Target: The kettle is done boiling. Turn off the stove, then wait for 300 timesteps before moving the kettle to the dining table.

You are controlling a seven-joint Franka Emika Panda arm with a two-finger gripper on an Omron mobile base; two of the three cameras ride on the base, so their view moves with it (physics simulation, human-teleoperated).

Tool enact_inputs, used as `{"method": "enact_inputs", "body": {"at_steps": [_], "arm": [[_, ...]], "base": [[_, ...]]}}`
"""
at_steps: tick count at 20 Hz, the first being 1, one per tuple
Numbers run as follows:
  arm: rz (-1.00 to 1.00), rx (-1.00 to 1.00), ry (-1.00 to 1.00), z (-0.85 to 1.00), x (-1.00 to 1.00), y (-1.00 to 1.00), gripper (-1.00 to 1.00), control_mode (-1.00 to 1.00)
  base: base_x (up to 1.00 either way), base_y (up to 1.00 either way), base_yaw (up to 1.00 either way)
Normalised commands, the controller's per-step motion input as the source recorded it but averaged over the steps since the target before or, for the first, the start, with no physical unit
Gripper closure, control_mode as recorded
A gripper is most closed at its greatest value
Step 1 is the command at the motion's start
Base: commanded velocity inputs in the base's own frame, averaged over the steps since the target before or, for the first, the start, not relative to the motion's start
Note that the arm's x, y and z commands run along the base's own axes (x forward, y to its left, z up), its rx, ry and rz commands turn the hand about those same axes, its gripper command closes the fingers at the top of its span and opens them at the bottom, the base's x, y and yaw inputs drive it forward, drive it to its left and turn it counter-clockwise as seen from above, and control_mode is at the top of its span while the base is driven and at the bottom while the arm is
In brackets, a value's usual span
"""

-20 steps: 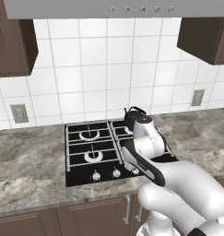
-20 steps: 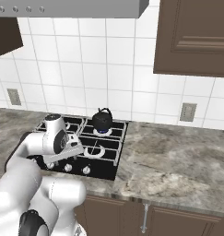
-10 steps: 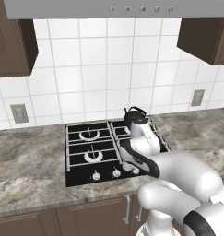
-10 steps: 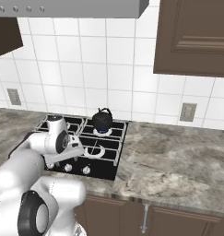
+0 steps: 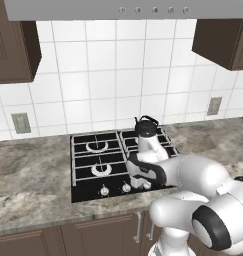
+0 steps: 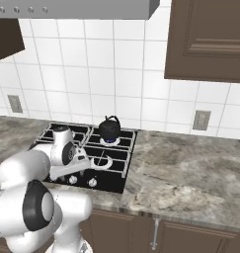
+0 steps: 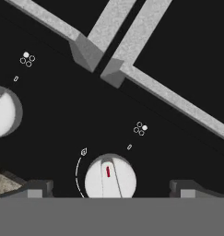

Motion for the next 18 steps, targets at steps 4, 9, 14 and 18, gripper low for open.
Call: {"method": "enact_inputs", "body": {"at_steps": [4, 9, 14, 18], "arm": [[0.00, 0.00, 0.00, -0.23, -0.27, -0.09, -1.00, -1.00], [0.00, 0.00, 0.00, -0.20, -0.15, -0.08, -1.00, -1.00], [0.00, 0.00, 0.00, -0.23, 0.00, 0.00, -1.00, -1.00], [0.00, 0.00, 0.00, -0.26, -0.01, 0.00, -1.00, -1.00]], "base": [[0.00, 0.00, 0.00], [0.00, 0.00, 0.00], [0.00, 0.00, 0.00], [0.00, 0.00, 0.00]]}}
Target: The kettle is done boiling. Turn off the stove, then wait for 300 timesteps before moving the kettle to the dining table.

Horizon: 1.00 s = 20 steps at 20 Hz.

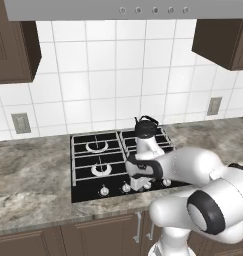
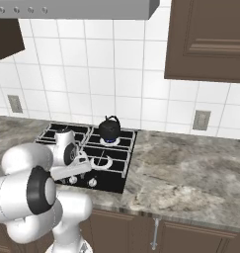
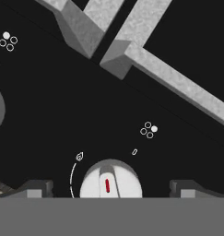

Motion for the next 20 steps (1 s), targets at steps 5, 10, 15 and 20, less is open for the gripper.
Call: {"method": "enact_inputs", "body": {"at_steps": [5, 10, 15, 20], "arm": [[0.00, 0.00, 0.00, -0.22, -0.01, 0.00, 1.00, -1.00], [0.00, 0.00, 0.00, -0.13, 0.00, 0.00, 1.00, -1.00], [0.00, 0.00, -0.04, -0.02, -0.10, 0.00, 1.00, -1.00], [0.00, 0.00, -0.04, -0.01, -0.26, 0.00, 1.00, -1.00]], "base": [[0.00, 0.00, 0.00], [0.00, 0.00, 0.00], [0.00, 0.00, 0.00], [0.00, 0.00, 0.00]]}}
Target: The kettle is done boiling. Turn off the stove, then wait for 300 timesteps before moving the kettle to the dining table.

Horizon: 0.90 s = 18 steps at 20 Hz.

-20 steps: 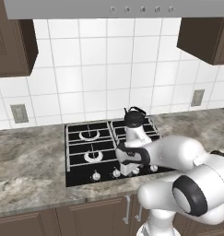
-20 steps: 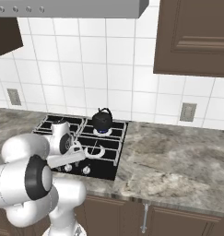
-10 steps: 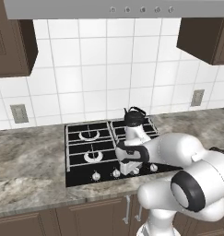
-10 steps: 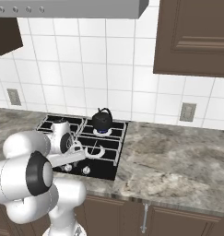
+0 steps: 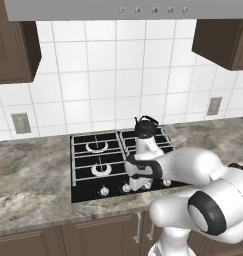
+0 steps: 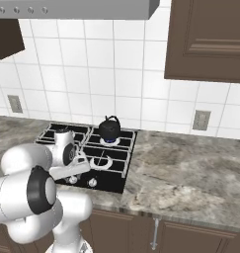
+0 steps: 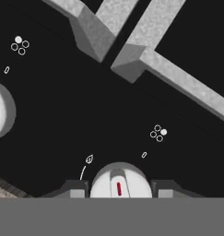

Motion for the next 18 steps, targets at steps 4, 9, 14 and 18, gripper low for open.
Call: {"method": "enact_inputs", "body": {"at_steps": [4, 9, 14, 18], "arm": [[-0.16, 0.00, 0.00, -0.04, -0.17, 0.00, 1.00, -1.00], [-0.26, 0.00, 0.00, 0.00, -0.15, 0.00, 1.00, -1.00], [-0.30, 0.00, 0.00, -0.01, -0.18, 0.00, 1.00, -1.00], [-0.33, 0.00, 0.00, -0.01, -0.19, 0.00, 1.00, -1.00]], "base": [[0.00, 0.00, 0.00], [0.00, 0.00, 0.00], [0.00, 0.00, 0.00], [0.00, 0.00, 0.00]]}}
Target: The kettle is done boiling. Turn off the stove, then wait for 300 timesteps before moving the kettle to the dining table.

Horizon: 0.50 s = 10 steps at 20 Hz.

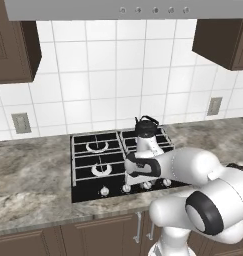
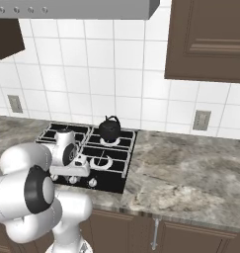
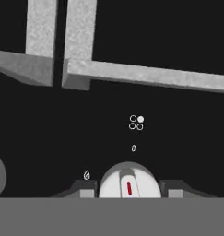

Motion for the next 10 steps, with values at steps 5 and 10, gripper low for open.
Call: {"method": "enact_inputs", "body": {"at_steps": [5, 10], "arm": [[-0.35, 0.00, 0.00, -0.04, -0.19, 0.00, 1.00, -1.00], [-0.35, 0.00, 0.00, -0.06, -0.22, 0.00, 1.00, -1.00]], "base": [[0.00, 0.00, 0.00], [0.00, 0.00, 0.00]]}}
